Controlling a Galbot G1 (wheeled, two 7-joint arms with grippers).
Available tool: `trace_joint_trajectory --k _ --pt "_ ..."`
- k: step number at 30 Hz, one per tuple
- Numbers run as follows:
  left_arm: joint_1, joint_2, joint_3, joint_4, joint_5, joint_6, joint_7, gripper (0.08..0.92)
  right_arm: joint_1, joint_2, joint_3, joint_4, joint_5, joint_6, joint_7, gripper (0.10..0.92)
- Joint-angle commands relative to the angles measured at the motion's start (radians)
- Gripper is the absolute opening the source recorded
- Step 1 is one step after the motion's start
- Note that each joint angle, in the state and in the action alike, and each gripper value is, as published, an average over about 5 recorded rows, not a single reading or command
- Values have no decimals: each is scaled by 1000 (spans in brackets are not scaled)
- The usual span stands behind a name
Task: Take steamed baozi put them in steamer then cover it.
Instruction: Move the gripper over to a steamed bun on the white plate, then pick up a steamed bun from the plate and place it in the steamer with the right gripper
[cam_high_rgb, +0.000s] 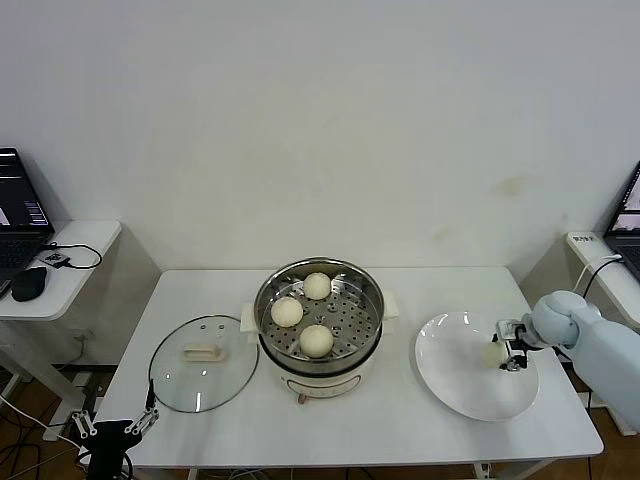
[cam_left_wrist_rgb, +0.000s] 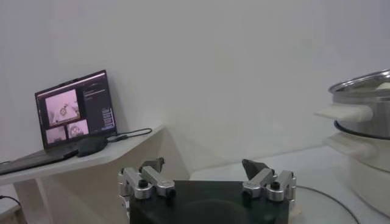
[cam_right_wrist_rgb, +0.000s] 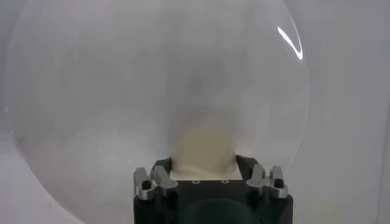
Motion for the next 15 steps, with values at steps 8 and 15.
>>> trace_joint_trajectory --k 8,15 --pt "0 5 0 -4 1 1 0 823 139 -63 -72 76 91 -31 -46 586" --pt "-2 15 6 -3 6 2 1 823 426 -141 -268 231 260 -101 -76 585"
